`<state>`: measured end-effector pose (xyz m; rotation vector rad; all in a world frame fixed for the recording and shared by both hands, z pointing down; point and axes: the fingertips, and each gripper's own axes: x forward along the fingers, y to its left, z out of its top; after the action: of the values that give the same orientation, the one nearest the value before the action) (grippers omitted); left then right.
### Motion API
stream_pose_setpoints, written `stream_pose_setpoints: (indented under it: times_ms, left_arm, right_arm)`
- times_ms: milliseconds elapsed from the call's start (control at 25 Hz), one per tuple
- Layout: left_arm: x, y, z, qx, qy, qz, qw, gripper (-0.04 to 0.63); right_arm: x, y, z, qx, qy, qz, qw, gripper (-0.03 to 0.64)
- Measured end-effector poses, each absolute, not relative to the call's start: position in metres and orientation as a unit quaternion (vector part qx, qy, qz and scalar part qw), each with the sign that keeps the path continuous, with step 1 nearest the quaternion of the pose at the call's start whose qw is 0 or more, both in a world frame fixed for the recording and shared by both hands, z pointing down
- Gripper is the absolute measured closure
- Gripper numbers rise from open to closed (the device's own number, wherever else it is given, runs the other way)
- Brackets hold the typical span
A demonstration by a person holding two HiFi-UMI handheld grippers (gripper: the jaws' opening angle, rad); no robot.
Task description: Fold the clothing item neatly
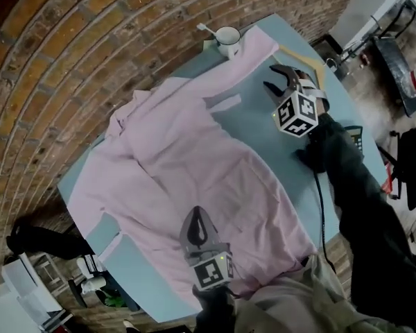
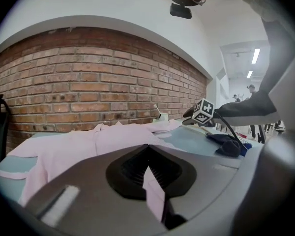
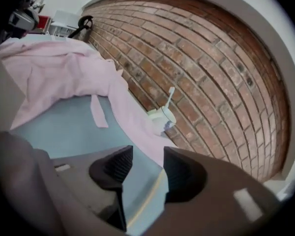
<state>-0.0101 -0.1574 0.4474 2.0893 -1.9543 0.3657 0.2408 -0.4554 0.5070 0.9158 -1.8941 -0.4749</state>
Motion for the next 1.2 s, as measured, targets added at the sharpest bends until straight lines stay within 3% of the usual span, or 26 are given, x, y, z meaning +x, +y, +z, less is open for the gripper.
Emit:
stream_pose_setpoints:
  times_ms: [400,560,640,840,1000,1200]
  left_arm:
    - [0.001,-0.185,0.482,0.713,-0.67,0.143,0.146,0.589]
    - [-0.005,-0.204,0.478,0.704,-0.683,0.117,0.152,0.589]
    - [-0.008,-0.213,0.474,0.701,-0.688,0.102,0.155,0.589]
    - [-0.011,-0.223,0.462,0.705,-0.689,0.092,0.138,0.589]
    - [-0.019,-0.216,0.464,0.697,-0.692,0.087,0.164,0.589]
    - [-0.039,-0.201,0.455,0.673,-0.713,0.07,0.182,0.589]
  right_arm:
    - [0.236,-0.515,0.572,0.27,-0.753,-0.203,0.565,0.426]
    - [0.228,-0.531,0.576,0.267,-0.764,-0.211,0.549,0.483]
    - [0.221,-0.536,0.58,0.262,-0.765,-0.226,0.543,0.596]
    - [0.218,-0.524,0.568,0.276,-0.722,-0.324,0.546,0.604]
    - [0.208,-0.484,0.495,0.328,-0.711,-0.396,0.48,0.604]
    - [0.171,-0.409,0.438,0.292,-0.771,-0.314,0.472,0.604]
